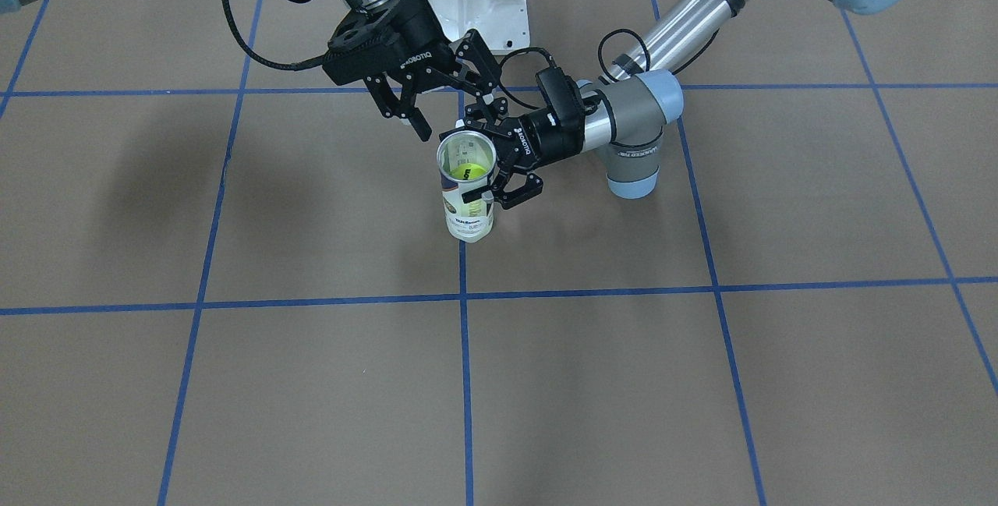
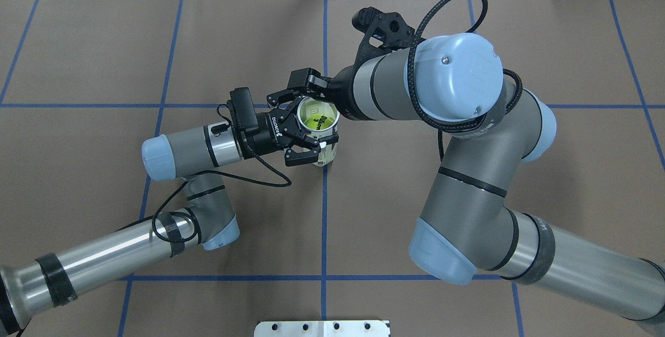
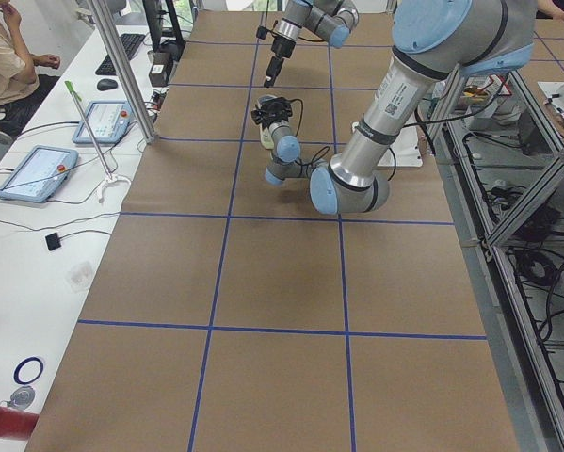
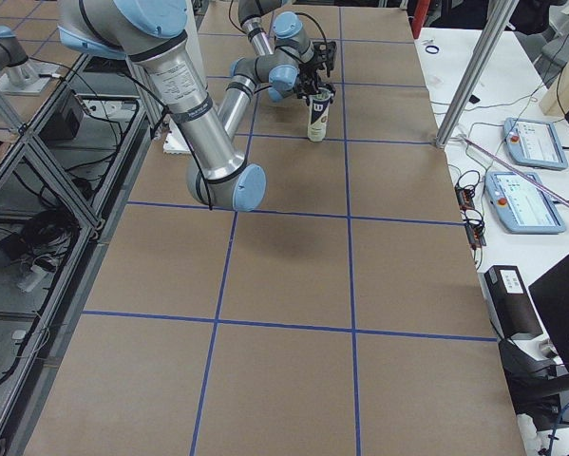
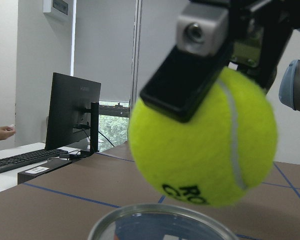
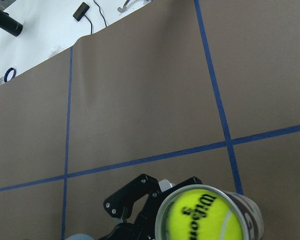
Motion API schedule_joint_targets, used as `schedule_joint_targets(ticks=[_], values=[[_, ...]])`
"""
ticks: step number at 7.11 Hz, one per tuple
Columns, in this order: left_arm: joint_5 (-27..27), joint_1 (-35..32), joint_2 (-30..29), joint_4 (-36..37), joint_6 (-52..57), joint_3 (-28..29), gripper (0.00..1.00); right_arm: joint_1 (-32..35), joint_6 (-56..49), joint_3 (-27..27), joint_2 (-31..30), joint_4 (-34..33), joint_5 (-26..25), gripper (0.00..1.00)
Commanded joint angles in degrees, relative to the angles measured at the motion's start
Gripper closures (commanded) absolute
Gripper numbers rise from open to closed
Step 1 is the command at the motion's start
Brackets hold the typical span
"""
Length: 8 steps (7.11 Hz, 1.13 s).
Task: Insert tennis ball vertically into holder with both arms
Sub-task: 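Release the second ball into the can and raise the right gripper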
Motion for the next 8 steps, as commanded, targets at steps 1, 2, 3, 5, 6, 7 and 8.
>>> schedule_joint_targets(ticks=[1,2,3,5,6,7,8], values=[[0.00,0.00,0.00,0.00,0.00,0.00,0.02,0.52,-1.64,0.75,0.01,-2.02,0.57,0.01],[0.00,0.00,0.00,0.00,0.00,-0.09,0.02,2.18,-6.53,2.67,0.10,-9.35,0.57,0.01],[0.00,-0.09,-0.09,0.00,0.00,-0.35,0.02,5.85,-12.49,3.39,-0.16,-14.82,2.05,0.01],[0.00,-0.78,0.00,0.00,-0.09,-1.49,0.02,18.92,-26.98,1.39,-3.92,-15.40,16.50,0.01],[-0.17,-1.57,0.00,0.17,-0.44,-2.28,0.02,24.29,-34.89,-1.41,-6.73,-15.23,20.31,0.01],[-0.26,-2.10,0.09,0.18,-0.61,-2.98,0.02,28.60,-44.62,-3.79,-9.80,-14.88,21.39,0.01],[-0.35,-2.98,1.13,0.26,-0.70,-4.47,0.02,33.00,-52.12,-6.16,-12.27,-14.88,24.01,0.01]])
